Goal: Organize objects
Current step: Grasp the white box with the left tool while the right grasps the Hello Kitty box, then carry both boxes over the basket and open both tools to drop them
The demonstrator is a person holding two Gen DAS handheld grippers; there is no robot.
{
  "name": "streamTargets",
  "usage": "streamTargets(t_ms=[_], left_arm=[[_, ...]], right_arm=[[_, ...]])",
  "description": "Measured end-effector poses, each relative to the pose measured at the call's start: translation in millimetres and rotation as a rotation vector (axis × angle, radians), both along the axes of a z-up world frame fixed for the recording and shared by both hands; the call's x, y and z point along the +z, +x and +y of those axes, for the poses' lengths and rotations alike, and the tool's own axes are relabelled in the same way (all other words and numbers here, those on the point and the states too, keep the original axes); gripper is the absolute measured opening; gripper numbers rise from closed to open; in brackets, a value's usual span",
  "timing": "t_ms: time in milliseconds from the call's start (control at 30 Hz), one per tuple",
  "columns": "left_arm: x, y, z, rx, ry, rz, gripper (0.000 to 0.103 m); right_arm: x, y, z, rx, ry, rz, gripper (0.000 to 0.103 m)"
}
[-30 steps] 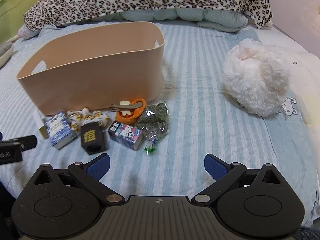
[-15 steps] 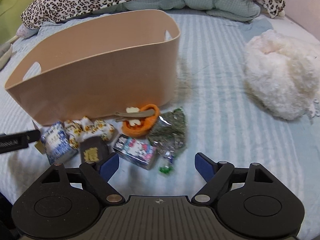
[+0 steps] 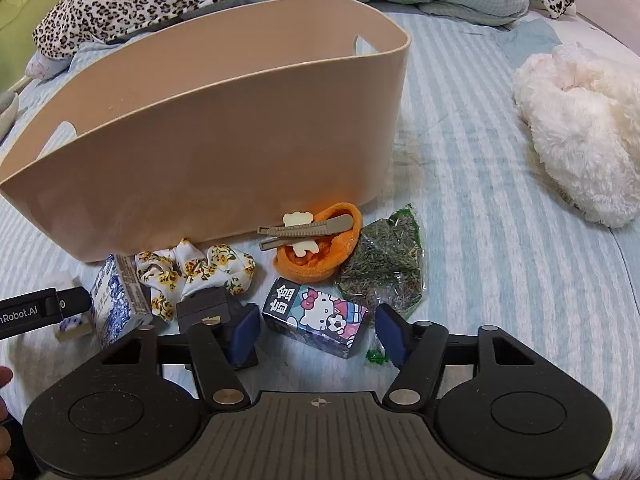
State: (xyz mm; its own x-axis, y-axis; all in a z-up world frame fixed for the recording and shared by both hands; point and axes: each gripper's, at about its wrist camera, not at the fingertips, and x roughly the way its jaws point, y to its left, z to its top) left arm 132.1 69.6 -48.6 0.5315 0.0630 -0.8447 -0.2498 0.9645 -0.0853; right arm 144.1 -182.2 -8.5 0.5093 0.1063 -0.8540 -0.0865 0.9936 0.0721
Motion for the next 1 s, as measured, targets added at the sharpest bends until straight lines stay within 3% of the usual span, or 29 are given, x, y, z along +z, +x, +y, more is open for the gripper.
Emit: streamTargets(t_ms=[67, 267, 467, 700, 1000], left_arm=[[1.4, -1.5, -0.3, 0.002, 0.014, 0.001, 0.084], [1.2, -6.2, -3.9, -0.008, 0.041, -0.003, 0.07], [5.3, -11.0, -0.9, -0.027, 0.05, -0.019, 0.034], [16.9, -21.2, 0.0, -0.042, 0.019, -0.045, 0.032], [70.7, -41.1, -10.4, -0.103, 0.012, -0.188, 0.032]], right_arm=[[1.5, -1.3, -2.9, -0.002, 0.012, -0.008, 0.051], [3.4, -6.8, -7.8, -0.001, 0.042, -0.019, 0.051], [11.1, -15.3, -9.0, 0.0, 0.044, -0.049, 0.051], [25.1, -24.8, -19.3, -0.022, 0.069, -0.089, 0.051], [64.8, -29.6, -25.3, -0.015, 0.096, -0.192, 0.051]])
